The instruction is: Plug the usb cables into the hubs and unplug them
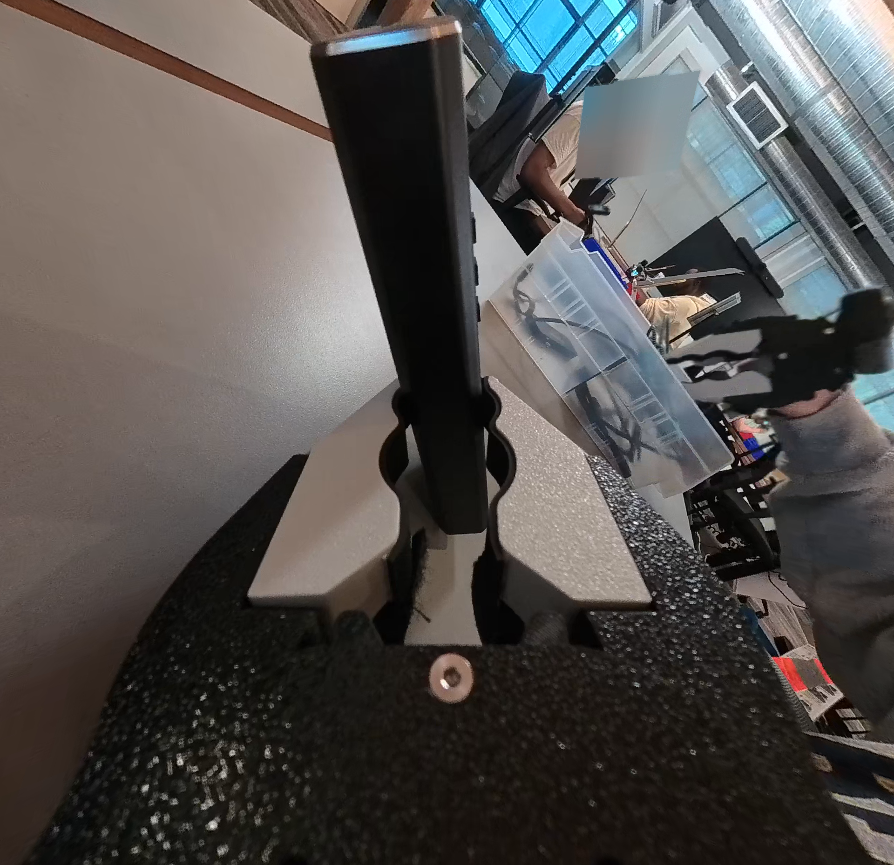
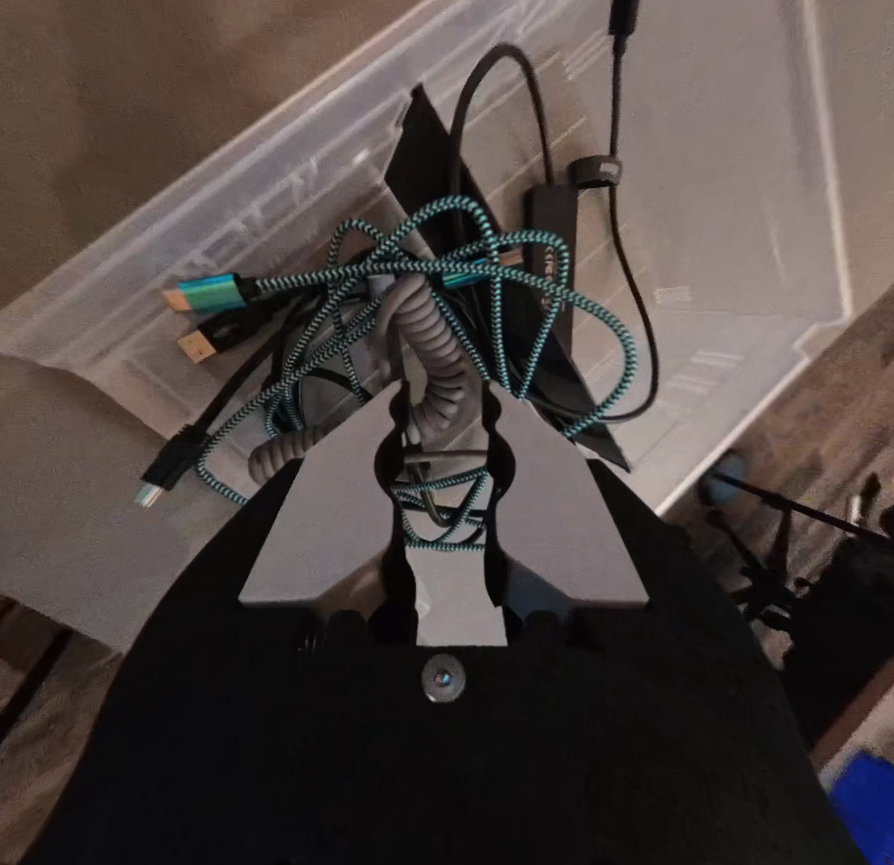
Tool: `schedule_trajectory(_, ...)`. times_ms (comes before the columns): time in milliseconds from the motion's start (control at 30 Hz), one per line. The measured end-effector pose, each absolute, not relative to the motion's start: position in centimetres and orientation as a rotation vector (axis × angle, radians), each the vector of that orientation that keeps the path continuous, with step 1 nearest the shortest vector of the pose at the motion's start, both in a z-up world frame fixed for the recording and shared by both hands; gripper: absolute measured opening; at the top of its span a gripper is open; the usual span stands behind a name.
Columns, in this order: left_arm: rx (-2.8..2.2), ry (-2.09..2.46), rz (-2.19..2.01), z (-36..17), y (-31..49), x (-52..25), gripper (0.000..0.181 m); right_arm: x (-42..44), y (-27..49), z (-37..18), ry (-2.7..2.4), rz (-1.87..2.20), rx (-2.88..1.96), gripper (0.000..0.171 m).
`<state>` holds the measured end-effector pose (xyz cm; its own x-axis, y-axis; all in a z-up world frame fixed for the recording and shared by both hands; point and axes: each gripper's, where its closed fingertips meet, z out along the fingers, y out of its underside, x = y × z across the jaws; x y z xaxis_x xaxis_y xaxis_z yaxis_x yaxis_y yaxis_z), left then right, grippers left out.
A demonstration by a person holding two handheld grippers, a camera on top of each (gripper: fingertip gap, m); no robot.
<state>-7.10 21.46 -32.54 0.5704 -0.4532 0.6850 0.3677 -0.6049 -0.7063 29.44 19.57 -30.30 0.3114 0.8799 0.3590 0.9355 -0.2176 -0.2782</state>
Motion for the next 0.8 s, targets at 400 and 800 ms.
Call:
schedule_trajectory(400, -1.902, 0.07, -1.147, -32.5, 21.4, -7.1, 0.026, 27.5, 9.9, -28.2, -1.571, 0.196, -2.197, 0.059)
schedule_trajectory(800, -1.902, 0.077, -1.148, -32.5, 21.4, -7.0, 0.026, 29.5, 9.9, -32.3, -1.632, -0.143, -2.307, 0.016)
